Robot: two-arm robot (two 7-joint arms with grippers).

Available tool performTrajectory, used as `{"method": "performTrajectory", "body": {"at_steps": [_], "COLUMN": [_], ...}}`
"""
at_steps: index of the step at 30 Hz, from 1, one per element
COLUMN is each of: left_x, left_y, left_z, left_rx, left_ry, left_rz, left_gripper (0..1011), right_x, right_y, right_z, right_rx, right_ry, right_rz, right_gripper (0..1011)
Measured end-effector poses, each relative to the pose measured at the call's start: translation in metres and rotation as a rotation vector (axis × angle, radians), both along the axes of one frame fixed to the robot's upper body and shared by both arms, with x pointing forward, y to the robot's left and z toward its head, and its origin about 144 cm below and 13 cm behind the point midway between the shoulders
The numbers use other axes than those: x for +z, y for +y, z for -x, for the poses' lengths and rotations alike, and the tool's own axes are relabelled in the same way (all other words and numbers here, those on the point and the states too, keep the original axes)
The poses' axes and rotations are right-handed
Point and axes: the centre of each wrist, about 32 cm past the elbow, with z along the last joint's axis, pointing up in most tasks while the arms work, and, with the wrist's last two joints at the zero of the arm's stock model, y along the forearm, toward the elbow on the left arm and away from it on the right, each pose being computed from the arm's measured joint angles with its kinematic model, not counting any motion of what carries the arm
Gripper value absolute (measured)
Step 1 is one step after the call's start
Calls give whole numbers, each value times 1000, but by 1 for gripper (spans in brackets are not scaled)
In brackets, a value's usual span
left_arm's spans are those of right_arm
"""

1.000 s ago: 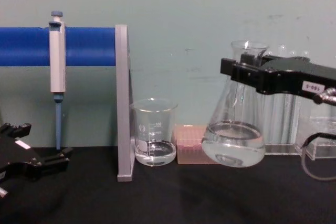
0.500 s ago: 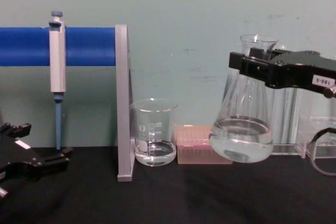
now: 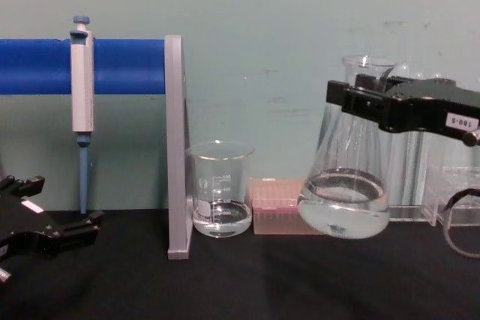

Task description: Grasp the erlenmeyer flask with one hand, shake it three times, then place it back.

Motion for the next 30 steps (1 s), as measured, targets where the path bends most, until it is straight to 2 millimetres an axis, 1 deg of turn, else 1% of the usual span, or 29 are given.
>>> {"method": "performTrajectory", "body": {"at_steps": [14,23,30], "left_x": [0,0,0], "left_y": [0,0,0], "left_z": [0,0,0], "left_rx": [0,0,0], "left_ry": [0,0,0], "left_rz": [0,0,0], "left_gripper": [1001,1001,1001], "right_x": [-3,-5,-6], "right_y": [4,7,7], "right_z": [3,4,2], "right_rx": [172,357,458], "right_ry": [2,1,-6], "right_rz": [19,35,46], "right_gripper": [456,456,453]}}
